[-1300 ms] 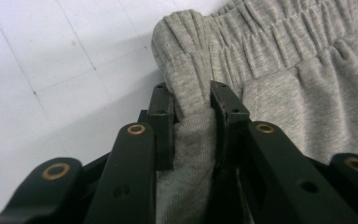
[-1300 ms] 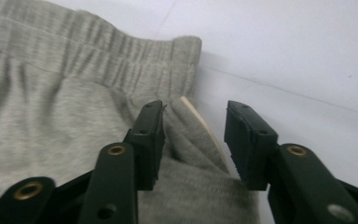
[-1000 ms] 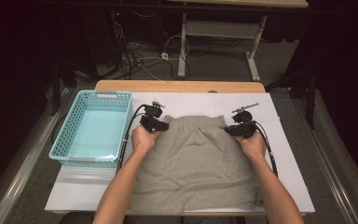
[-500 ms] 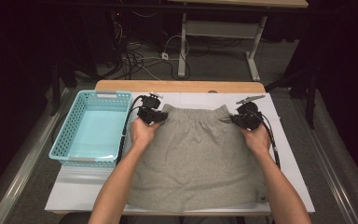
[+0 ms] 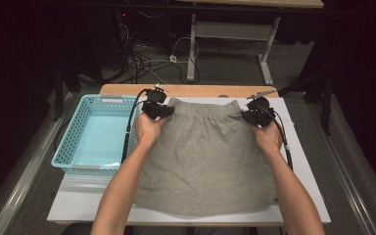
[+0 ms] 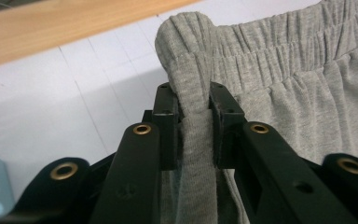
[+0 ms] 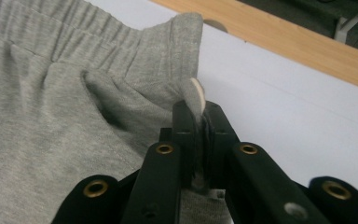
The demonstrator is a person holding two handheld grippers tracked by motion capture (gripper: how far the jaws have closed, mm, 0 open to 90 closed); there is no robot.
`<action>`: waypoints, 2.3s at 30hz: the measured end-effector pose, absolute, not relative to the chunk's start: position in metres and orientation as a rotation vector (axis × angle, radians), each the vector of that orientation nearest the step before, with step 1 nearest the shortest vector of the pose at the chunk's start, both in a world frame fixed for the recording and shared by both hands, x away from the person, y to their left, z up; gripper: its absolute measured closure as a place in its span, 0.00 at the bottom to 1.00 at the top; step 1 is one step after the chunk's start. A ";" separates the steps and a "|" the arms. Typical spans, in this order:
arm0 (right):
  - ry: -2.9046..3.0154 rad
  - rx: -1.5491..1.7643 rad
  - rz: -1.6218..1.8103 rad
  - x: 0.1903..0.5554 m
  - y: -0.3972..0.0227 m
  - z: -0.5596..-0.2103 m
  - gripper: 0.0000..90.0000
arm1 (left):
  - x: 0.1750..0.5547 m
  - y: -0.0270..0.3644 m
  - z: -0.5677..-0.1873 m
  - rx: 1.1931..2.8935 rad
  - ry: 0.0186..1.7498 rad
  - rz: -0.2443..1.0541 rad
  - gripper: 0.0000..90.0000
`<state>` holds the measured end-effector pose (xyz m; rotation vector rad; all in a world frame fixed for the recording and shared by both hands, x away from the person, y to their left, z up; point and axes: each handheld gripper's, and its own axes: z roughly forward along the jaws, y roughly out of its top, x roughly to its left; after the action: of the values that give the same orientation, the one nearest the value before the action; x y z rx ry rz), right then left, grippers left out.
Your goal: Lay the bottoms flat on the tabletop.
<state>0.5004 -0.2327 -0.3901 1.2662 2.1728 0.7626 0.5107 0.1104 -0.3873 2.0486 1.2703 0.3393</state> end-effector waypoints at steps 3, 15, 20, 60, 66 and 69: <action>2.162 1.258 0.766 0.501 -0.231 -0.385 0.96 | 0.511 0.111 -0.381 2.041 1.267 0.358 0.83; 2.195 1.302 0.758 0.509 -0.230 -0.396 0.86 | 0.521 0.104 -0.392 2.082 1.320 0.317 0.73; 2.217 1.291 0.734 0.505 -0.231 -0.399 0.74 | 0.513 0.104 -0.391 2.087 1.321 0.365 0.50; 2.357 1.192 0.965 0.351 -0.244 -0.454 0.69 | 0.357 0.133 -0.457 2.212 1.069 0.288 0.48; 2.348 1.194 0.982 0.340 -0.247 -0.457 0.68 | 0.343 0.142 -0.462 2.220 1.084 0.305 0.46; 2.343 1.201 0.982 0.335 -0.251 -0.459 0.67 | 0.336 0.147 -0.463 2.189 1.092 0.304 0.45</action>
<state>0.3349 -0.2507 -0.4586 1.2013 2.3428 0.9821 0.3363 0.1471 -0.4630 2.1893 1.0918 0.3038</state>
